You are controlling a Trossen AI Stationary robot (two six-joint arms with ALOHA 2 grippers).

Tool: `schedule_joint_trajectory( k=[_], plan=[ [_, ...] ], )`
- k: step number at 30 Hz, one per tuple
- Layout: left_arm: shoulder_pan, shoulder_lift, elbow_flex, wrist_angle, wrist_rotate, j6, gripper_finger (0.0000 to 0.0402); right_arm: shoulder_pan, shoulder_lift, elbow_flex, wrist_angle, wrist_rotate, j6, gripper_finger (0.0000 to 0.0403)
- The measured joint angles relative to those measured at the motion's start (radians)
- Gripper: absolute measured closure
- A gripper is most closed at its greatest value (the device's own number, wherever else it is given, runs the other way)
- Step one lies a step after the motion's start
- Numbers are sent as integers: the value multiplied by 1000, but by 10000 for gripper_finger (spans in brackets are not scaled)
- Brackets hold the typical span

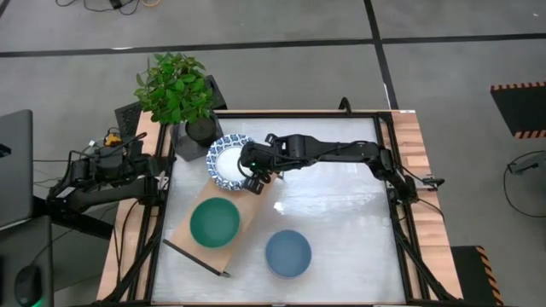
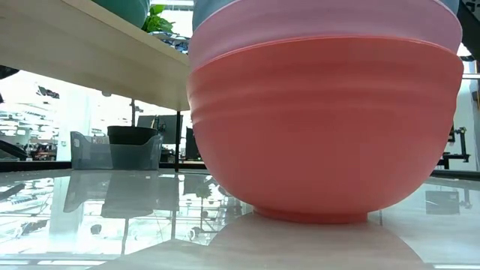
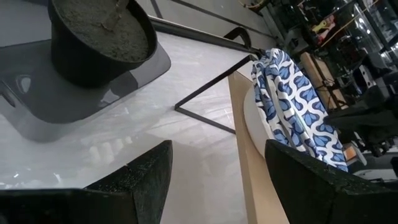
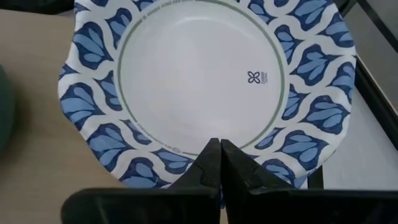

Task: Place and stack bowls onto a shelf
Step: Adjust the white patterned bowl on the shelf, then stack the blue bowl on the green bowl on the shelf

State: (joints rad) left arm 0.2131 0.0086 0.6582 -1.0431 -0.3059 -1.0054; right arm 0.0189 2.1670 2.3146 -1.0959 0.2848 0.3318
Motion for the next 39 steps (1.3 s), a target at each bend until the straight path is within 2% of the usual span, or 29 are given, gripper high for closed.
schedule_joint_trajectory(
  k=[6,14,27,29,34,39],
  plan=[
    [0,0,0,0,-16,0,159,1,-1,-29,7,0,19,364],
    [0,0,0,0,-15,-5,159,14,0,-54,-56,-47,54,379],
    [0,0,0,1,-2,-12,159,39,-15,39,-103,-4,45,365],
    [0,0,0,1,16,-12,159,65,-56,35,-121,-14,48,364],
    [0,0,0,-2,37,-12,159,167,-119,24,-293,-56,161,347],
    [0,0,0,-19,34,-2,159,275,-88,19,-440,-67,325,296]
  ],
)
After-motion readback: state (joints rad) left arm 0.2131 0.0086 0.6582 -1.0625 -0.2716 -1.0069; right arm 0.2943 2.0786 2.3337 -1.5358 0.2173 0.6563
